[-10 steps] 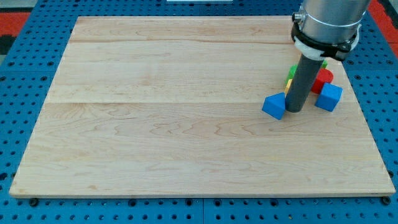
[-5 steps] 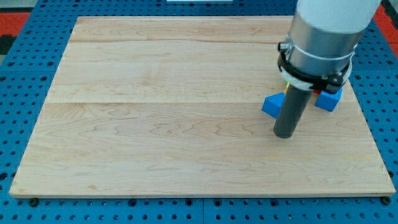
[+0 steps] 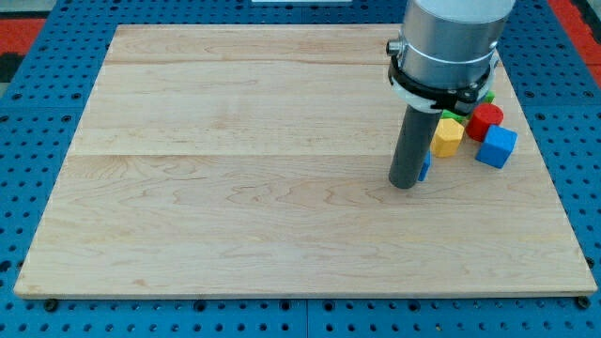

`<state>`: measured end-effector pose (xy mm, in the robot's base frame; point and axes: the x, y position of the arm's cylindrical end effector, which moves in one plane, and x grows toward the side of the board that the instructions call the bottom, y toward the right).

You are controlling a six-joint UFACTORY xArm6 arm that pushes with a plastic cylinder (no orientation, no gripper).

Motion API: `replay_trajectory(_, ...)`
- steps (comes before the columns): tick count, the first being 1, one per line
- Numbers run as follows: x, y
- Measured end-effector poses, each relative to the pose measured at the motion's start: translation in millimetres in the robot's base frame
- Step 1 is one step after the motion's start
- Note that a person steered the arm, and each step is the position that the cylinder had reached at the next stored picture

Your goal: Push the blue triangle into the yellow hexagon

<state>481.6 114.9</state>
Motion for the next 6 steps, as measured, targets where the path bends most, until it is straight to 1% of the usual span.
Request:
replay_trajectory(3, -38.0, 28.7)
replay_trajectory(6, -45.1, 31.6)
